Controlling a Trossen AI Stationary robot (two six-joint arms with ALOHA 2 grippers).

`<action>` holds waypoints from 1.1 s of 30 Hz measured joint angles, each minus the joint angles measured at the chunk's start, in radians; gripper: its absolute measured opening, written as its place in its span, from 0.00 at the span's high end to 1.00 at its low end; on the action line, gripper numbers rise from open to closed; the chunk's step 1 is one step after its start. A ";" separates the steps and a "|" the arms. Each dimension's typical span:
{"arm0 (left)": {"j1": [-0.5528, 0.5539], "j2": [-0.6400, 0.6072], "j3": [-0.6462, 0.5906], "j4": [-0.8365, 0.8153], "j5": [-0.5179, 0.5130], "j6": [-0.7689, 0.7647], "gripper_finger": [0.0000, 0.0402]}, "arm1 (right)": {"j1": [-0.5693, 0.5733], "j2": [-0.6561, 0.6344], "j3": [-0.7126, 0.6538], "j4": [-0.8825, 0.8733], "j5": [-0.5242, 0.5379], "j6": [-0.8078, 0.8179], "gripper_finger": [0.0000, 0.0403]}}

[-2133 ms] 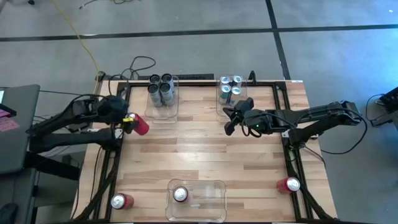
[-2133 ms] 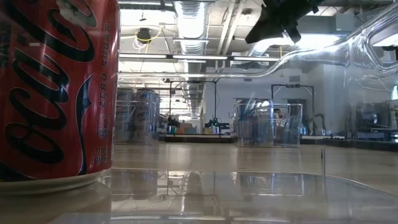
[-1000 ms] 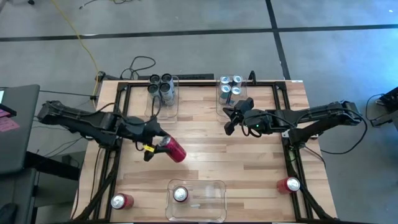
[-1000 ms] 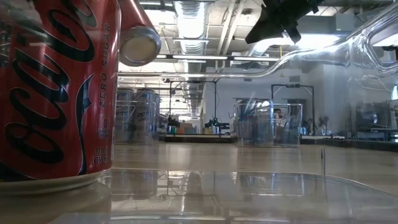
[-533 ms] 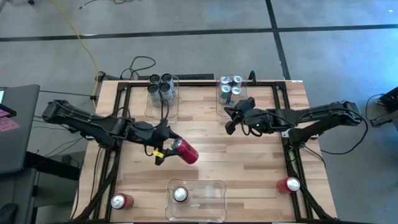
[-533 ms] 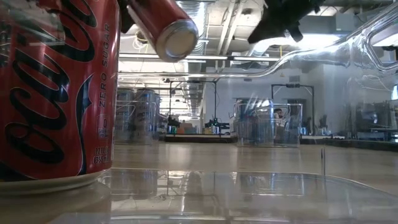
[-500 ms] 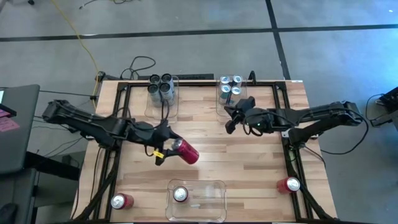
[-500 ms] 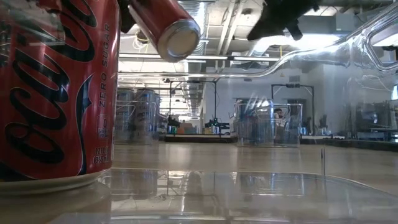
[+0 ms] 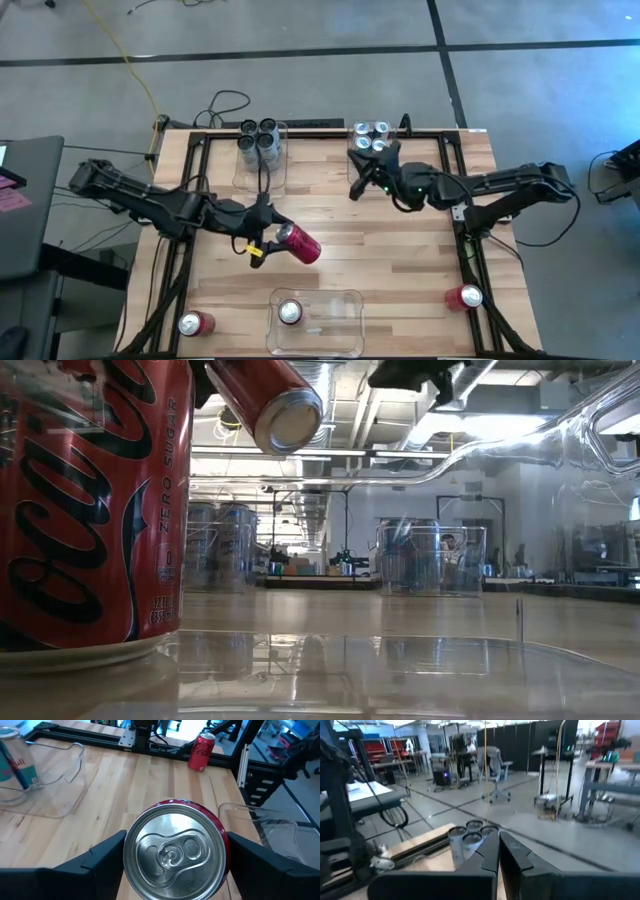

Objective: Sort soda cans
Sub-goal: Put the top left red and black soda can into the bottom transparent bin

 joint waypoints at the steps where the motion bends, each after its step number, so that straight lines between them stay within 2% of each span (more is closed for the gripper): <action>1: -0.006 0.000 0.000 0.000 -0.009 0.000 0.28 | -0.007 0.012 0.000 0.025 0.000 -0.009 0.92; 11: -0.038 0.000 0.000 0.040 -0.042 0.012 0.28 | -0.049 0.030 0.000 0.041 -0.002 -0.027 0.92; 19: -0.038 0.000 0.000 0.047 -0.044 0.086 0.28 | 0.030 -0.049 0.000 -0.115 -0.003 -0.023 0.92; 25: -0.036 0.000 0.000 0.053 -0.020 0.136 0.28 | 0.120 -0.111 0.000 -0.252 -0.002 0.053 0.92; 29: -0.036 0.025 0.002 0.112 0.017 0.145 0.28 | 0.202 -0.142 0.000 -0.334 0.072 0.135 0.92; 33: -0.049 0.098 0.058 0.068 0.046 0.150 0.28 | 0.289 -0.147 0.000 -0.392 0.191 0.182 0.92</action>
